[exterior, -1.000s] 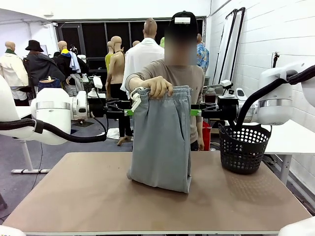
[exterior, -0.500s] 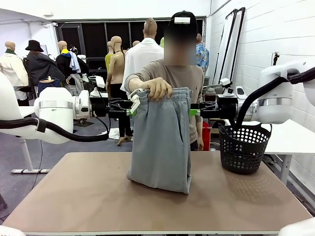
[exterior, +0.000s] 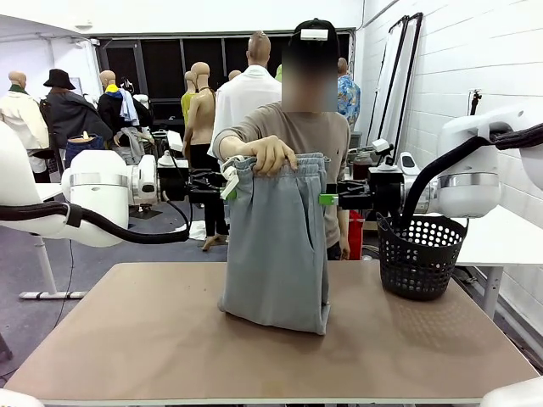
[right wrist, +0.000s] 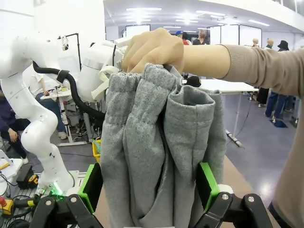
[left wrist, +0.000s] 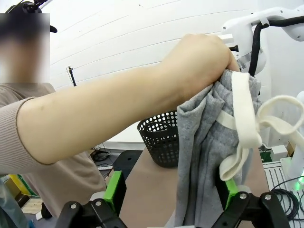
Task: Fold the training pants.
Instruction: Release the ends of the Training pants and then grab the overlapped ends.
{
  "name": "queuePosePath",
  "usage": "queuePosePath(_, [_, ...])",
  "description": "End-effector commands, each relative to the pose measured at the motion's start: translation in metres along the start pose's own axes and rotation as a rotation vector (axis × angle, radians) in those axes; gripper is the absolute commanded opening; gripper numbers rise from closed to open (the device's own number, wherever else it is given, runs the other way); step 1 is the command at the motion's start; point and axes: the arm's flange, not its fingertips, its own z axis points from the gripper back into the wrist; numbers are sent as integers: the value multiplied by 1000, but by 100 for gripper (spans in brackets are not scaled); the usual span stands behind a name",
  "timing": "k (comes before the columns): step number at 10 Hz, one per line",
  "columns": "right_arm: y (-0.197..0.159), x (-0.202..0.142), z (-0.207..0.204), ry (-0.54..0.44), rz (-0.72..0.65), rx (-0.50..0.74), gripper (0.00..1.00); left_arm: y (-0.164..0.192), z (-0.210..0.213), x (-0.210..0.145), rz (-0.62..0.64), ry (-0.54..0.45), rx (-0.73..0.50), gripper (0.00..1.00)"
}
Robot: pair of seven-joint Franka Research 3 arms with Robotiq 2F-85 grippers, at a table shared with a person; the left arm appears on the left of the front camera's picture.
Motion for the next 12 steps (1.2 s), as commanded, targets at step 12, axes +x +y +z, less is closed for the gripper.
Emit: queuePosePath(12, [-14,-1,-11,6,92,-240,100,-10,9,3,37,22,-27,100])
